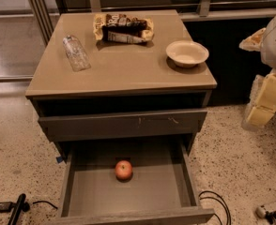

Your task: Pick apple from middle drawer and place on counter

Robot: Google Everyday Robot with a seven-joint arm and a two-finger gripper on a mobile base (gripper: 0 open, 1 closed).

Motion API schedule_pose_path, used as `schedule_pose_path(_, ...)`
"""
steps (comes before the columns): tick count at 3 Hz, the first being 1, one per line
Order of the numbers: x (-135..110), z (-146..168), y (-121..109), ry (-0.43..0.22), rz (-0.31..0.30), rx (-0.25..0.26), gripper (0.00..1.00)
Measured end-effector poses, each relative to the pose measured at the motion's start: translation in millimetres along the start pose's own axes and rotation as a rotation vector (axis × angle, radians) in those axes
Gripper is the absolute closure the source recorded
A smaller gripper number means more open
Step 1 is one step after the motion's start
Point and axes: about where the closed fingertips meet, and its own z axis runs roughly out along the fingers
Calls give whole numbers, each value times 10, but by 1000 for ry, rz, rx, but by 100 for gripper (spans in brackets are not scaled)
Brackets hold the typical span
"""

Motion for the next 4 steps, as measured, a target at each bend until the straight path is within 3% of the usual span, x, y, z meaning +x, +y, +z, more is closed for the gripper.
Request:
schedule_pose_path(1, -129, 473, 153, -134, -9, -30, 0)
schedule_pose_path(2, -194, 830, 181, -208, 47, -17, 0)
schedule_pose_path(3, -244, 1283, 180, -224, 131, 10, 0)
schedule_pose_path(4, -245, 1284, 180, -224, 131, 10, 0)
